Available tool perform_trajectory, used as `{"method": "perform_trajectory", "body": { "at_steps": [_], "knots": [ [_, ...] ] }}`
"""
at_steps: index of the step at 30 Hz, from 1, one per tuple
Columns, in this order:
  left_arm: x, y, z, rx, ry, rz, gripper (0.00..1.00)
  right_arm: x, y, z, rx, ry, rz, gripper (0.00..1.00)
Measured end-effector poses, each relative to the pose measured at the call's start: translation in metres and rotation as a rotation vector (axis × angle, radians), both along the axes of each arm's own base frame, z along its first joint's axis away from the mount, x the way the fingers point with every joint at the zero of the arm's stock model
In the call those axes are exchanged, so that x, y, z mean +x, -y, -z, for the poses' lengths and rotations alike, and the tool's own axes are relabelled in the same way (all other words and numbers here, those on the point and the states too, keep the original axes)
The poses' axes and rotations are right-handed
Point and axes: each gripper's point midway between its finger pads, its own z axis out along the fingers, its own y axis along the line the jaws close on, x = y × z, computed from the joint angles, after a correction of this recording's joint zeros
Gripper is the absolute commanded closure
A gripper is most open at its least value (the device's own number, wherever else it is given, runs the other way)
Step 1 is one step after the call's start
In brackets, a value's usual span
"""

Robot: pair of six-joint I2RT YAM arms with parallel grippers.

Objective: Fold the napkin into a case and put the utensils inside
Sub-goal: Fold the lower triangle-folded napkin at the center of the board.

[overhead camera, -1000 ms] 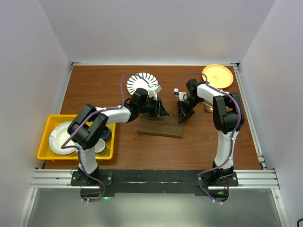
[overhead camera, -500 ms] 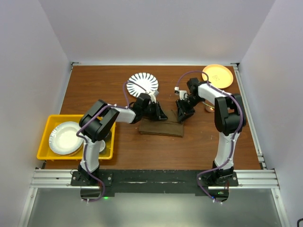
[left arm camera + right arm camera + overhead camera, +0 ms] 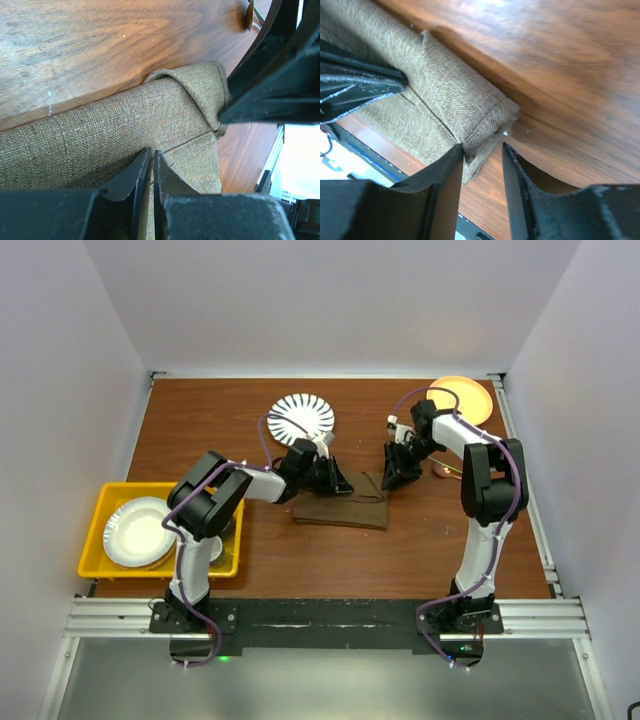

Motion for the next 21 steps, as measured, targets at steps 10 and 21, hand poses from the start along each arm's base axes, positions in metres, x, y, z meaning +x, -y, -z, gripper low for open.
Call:
{"method": "perform_trajectory", "body": {
  "at_steps": [10, 21],
  "knots": [
    [0.000, 0.000, 0.000, -0.003, 0.004, 0.000, 0.90, 0.005, -0.011, -0.007, 0.074, -0.018, 0.064, 0.76],
    [0.000, 0.000, 0.001, -0.004, 0.007, -0.001, 0.91, -0.005, -0.016, -0.009, 0.110, -0.050, 0.096, 1.00]
  ]
}}
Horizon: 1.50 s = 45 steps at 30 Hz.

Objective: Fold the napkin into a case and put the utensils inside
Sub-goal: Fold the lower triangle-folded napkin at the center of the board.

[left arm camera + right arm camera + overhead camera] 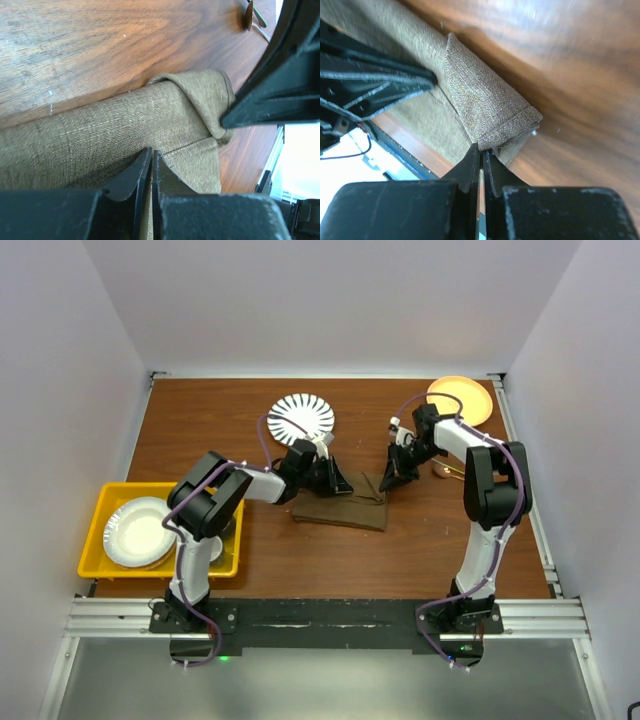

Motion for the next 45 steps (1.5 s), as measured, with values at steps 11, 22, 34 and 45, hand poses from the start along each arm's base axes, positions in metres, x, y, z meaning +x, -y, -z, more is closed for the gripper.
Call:
{"method": "perform_trajectory", "body": {
  "at_steps": [11, 22, 34, 45],
  "knots": [
    [-0.002, 0.000, 0.000, -0.021, -0.003, -0.009, 0.91, -0.034, 0.002, 0.028, 0.001, -0.100, -0.002, 1.00],
    [-0.012, -0.006, -0.005, -0.035, -0.018, -0.012, 0.82, -0.028, -0.001, 0.031, 0.006, -0.158, 0.010, 1.00],
    [-0.006, -0.003, -0.065, -0.126, 0.076, 0.008, 0.90, 0.035, 0.003, 0.026, -0.067, 0.071, -0.088, 1.00],
    [0.007, -0.002, 0.001, -0.060, -0.053, -0.071, 1.00, 0.042, 0.005, 0.023, -0.087, 0.108, -0.109, 1.00]
  ]
}}
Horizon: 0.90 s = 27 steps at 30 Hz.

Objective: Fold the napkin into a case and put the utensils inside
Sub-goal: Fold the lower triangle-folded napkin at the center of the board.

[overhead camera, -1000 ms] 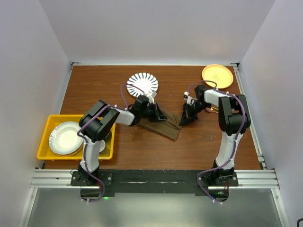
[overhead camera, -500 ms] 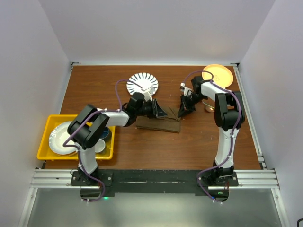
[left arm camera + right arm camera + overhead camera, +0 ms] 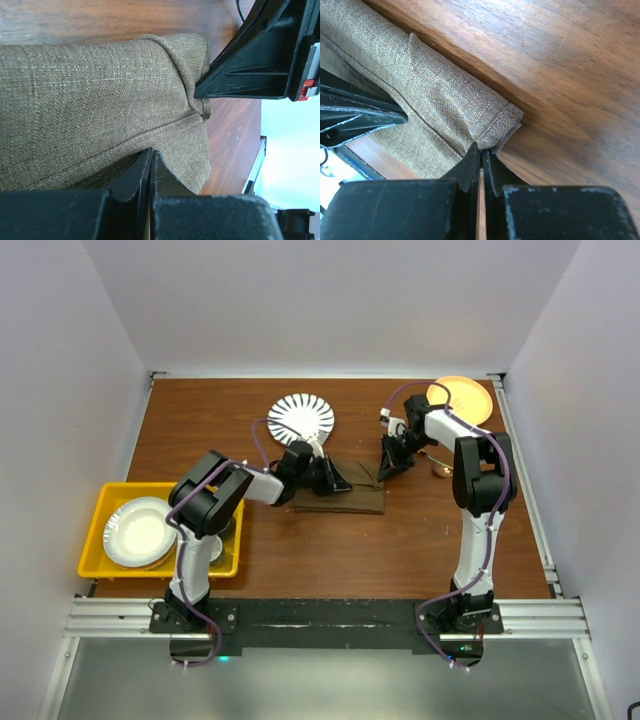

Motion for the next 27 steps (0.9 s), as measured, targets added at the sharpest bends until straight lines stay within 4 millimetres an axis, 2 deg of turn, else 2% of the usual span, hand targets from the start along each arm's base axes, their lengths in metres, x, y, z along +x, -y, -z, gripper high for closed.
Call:
{"method": "perform_trajectory", "body": {
  "at_steps": [4, 12, 21, 27],
  "knots": [
    [0.002, -0.001, 0.000, -0.003, -0.008, -0.024, 1.00, -0.003, -0.002, -0.004, 0.009, -0.010, 0.018, 1.00],
    [0.003, -0.002, 0.001, -0.007, -0.012, -0.043, 1.00, -0.026, -0.009, -0.017, 0.060, -0.071, 0.071, 1.00],
    [0.003, -0.002, 0.001, -0.013, -0.021, -0.052, 1.00, -0.045, -0.020, 0.003, 0.055, -0.131, 0.079, 1.00],
    [-0.008, -0.003, -0.008, -0.024, -0.014, -0.012, 0.87, -0.045, -0.019, 0.005, 0.055, -0.136, 0.084, 1.00]
  ]
}}
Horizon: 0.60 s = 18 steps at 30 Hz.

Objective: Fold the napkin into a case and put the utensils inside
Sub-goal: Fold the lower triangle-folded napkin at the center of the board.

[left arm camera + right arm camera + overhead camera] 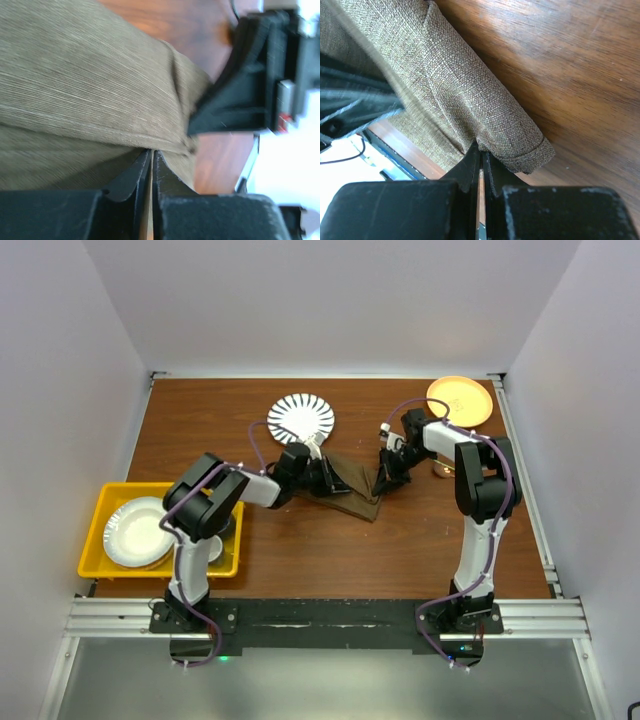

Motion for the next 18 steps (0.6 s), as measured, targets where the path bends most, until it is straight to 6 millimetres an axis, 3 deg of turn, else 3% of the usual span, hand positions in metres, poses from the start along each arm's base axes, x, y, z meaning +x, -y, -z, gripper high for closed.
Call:
{"method": "perform_trajectory", "body": {
  "at_steps": [2, 6, 9, 11, 14, 18],
  "knots": [
    [-0.006, 0.000, -0.014, -0.008, 0.016, 0.030, 0.85, 0.000, 0.000, 0.000, -0.001, 0.002, -0.002, 1.00],
    [-0.010, 0.003, -0.063, -0.060, 0.109, 0.083, 0.84, 0.002, 0.003, 0.000, -0.012, 0.018, -0.026, 1.00],
    [-0.005, 0.009, -0.095, -0.097, 0.188, 0.106, 0.84, 0.006, 0.006, 0.000, -0.038, 0.033, -0.070, 1.00],
    [0.001, 0.013, -0.104, -0.107, 0.216, 0.115, 0.85, 0.012, 0.009, 0.000, -0.056, 0.052, -0.100, 1.00],
    [0.010, 0.022, -0.102, -0.116, 0.223, 0.126, 0.86, 0.025, 0.015, -0.001, -0.081, 0.098, -0.148, 1.00],
    [0.020, 0.031, -0.072, -0.113, 0.171, 0.121, 0.87, 0.033, 0.020, -0.001, -0.104, 0.141, -0.196, 0.98]
  ]
}}
